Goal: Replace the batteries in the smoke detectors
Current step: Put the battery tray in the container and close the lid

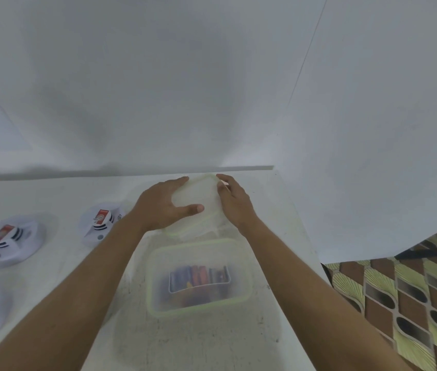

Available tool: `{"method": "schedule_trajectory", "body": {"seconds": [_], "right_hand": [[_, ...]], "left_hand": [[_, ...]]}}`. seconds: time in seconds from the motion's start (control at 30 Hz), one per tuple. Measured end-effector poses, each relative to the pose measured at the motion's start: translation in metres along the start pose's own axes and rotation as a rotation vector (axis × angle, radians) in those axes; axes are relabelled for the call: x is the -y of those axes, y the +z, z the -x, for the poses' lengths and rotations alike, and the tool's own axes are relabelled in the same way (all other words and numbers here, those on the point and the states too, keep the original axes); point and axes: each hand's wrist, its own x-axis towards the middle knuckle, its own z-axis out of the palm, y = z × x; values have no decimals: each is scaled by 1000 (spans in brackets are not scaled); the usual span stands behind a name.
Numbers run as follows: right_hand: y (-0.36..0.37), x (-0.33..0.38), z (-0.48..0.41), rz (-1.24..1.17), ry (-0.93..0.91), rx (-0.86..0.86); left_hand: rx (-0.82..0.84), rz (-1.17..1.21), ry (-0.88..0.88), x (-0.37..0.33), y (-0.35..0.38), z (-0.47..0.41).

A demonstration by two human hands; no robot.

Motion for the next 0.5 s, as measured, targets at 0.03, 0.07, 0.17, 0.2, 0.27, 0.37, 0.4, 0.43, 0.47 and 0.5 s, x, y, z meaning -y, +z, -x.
{"method": "schedule_trajectory", "body": {"seconds": [0.03,0.07,0.17,0.2,0.27,0.37,0.4,0.43,0.47,0.5], "right_hand": [[1,0,0,3,-5,-5],[1,0,0,5,-10,-7],[2,-1,-1,-1,-14,-14],[2,-2,-2,-2,-15,-17],[3,-2,-3,-3,-21,-26],[3,-2,-4,-6,-18,-27],[3,-2,-4,-5,-17,-25],[3,-1,-4,-4,-18,-24],[4,-1,-5,1,-16,-25],[4,-1,-5,6,-16,-25]], "left_hand": [[3,1,-3,0,0,0],[1,9,-7,1,1,-1],[0,47,-18,2,0,-3],[4,57,-24,2,0,-4],[6,77,-34,2,-1,-5],[7,96,-34,1,-2,-6],[6,99,-35,0,-2,-5],[5,103,-37,0,-2,-5],[5,109,-42,0,-2,-5],[5,111,-46,-1,-2,-5]]}}
